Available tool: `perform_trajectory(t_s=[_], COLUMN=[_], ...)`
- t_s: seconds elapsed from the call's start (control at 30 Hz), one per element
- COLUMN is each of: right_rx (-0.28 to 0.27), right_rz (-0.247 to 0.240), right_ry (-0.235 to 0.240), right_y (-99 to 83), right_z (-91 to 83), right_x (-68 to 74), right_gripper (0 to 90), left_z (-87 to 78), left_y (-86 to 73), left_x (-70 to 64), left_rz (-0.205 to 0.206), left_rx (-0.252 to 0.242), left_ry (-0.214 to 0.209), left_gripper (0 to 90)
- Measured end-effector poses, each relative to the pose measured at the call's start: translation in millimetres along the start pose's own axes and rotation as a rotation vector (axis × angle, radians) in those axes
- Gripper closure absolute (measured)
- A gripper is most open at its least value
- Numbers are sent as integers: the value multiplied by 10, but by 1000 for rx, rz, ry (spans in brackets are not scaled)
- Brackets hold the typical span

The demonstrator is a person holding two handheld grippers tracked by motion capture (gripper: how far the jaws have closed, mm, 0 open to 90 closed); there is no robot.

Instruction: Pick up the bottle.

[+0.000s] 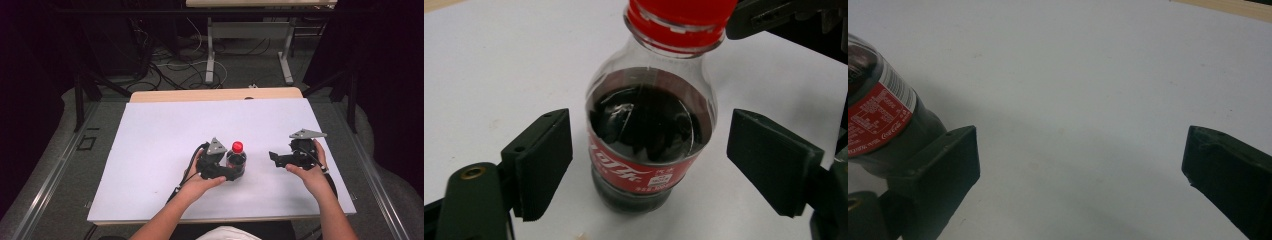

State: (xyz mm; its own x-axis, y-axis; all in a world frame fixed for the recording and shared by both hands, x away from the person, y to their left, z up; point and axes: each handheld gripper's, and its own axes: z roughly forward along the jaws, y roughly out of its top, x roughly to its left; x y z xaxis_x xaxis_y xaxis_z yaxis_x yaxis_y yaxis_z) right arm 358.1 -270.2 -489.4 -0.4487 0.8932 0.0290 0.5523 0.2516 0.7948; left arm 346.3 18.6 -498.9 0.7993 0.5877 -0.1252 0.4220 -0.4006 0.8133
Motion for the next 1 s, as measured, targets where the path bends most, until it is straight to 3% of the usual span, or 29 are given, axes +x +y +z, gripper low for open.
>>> perform_trajectory(t_s=[0.13, 0.27, 0.47, 0.57, 1.0], right_rx=[-1, 3, 5, 7, 11], right_rz=[1, -6, -6, -11, -8], right_ry=[2, 1, 5, 7, 9], right_y=[-1, -3, -7, -8, -13], right_z=[8, 10, 22, 28, 40], right_x=[8, 4, 10, 17, 23], right_gripper=[17, 17, 17, 17, 17], left_z=[68, 113, 140, 175, 224], left_y=[-16, -46, -77, -81, -85], left_x=[-14, -6, 27, 29, 51], left_rz=[-4, 22, 16, 22, 4], left_rx=[-2, -15, -16, 14, 38], left_ry=[3, 24, 17, 18, 0], left_gripper=[214, 237, 269, 269, 263])
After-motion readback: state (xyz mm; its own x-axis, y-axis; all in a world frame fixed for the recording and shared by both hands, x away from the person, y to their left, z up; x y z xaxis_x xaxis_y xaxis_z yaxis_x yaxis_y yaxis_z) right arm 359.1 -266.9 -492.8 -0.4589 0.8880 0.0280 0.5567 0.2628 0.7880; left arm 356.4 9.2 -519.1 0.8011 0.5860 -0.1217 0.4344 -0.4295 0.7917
